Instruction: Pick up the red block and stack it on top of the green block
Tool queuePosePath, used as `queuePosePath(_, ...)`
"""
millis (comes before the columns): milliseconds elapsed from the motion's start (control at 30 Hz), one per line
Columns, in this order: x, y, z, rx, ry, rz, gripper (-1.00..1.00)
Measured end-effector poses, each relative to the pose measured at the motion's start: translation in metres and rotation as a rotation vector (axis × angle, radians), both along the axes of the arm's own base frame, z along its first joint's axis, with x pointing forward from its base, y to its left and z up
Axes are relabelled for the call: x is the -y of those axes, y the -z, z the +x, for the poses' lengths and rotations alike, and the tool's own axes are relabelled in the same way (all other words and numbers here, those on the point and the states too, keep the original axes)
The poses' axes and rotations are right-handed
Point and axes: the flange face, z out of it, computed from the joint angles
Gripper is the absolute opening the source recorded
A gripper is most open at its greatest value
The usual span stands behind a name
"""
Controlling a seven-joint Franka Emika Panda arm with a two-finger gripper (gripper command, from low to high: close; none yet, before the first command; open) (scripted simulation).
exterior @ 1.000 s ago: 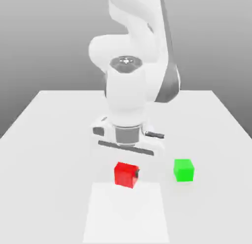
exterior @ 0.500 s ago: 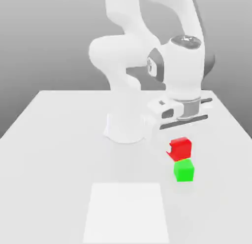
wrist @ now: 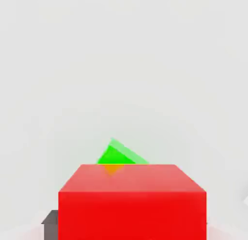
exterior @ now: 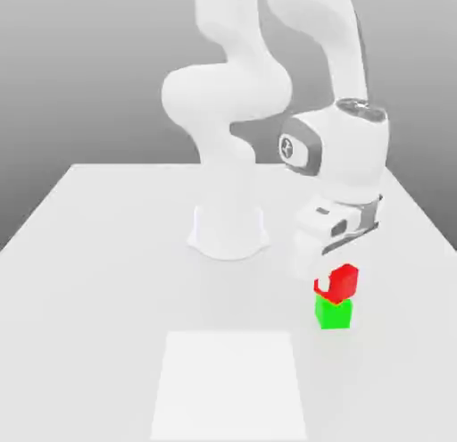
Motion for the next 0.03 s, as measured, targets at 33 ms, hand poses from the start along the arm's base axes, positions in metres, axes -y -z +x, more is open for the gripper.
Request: queuePosePath(33,0.0,0.0,0.0,0.0,0.0,0.0,1.0)
